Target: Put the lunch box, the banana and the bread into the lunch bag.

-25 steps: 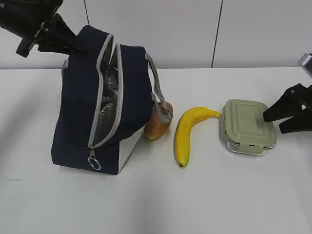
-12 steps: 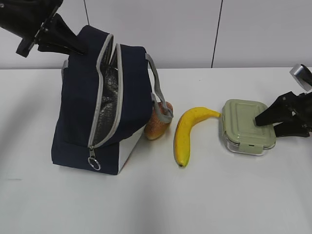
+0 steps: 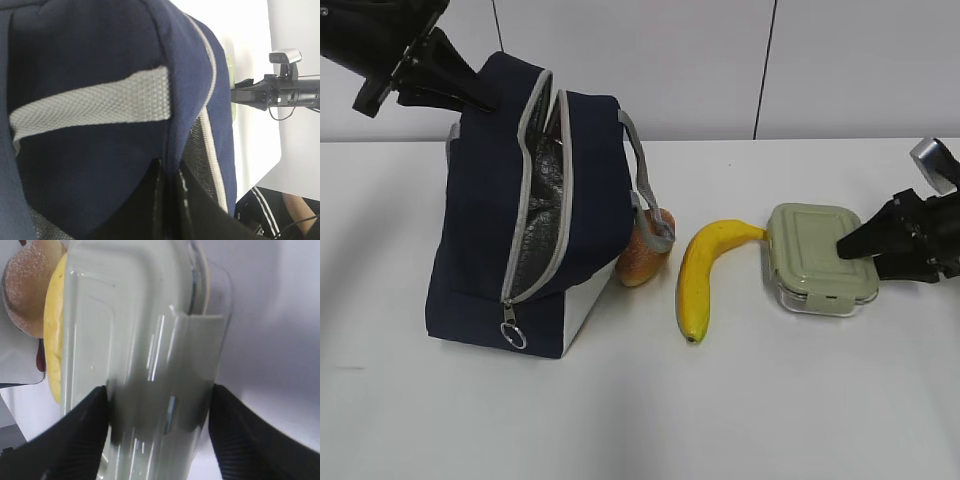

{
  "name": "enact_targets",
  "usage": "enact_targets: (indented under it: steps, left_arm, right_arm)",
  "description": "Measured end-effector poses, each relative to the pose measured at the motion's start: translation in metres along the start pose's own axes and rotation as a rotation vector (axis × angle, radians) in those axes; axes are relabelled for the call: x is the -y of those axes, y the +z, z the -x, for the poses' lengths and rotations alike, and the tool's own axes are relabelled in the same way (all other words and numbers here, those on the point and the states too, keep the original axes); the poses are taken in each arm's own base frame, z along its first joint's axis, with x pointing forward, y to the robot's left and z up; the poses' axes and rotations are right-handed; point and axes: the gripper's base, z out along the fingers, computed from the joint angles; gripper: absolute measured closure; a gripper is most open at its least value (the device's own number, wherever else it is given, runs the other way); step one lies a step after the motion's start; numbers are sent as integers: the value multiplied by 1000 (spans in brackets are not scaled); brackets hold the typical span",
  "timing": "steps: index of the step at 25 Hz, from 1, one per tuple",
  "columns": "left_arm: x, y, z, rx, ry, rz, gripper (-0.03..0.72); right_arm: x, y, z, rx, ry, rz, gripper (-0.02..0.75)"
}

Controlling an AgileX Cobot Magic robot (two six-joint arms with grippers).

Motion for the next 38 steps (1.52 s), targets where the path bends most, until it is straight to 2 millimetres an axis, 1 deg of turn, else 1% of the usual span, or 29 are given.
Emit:
enact_targets:
  steps: [2,5,17,24,29,33,38]
  left_arm:
    - [0,0,0,0,0,0,702]
    - [0,0,0,0,0,0,702]
    - [0,0,0,0,0,0,702]
    - [0,0,0,0,0,0,702]
    - [0,0,0,0,0,0,702]
    - [0,0,0,0,0,0,702]
    - [0,0,0,0,0,0,702]
  right_arm:
    - [0,0,0,5,10,18,299]
    - [-1,0,2,2,4,31,321]
    - [-2,-3,11,20,-17,25,326]
    - [-11,-12,15,52,-18,1,330]
    - [-12,-13,16,61,-4,1,331]
    - [-26,-24,20,91,-26,-8,331]
    - [-53,-41,25,136,-48,-18,331]
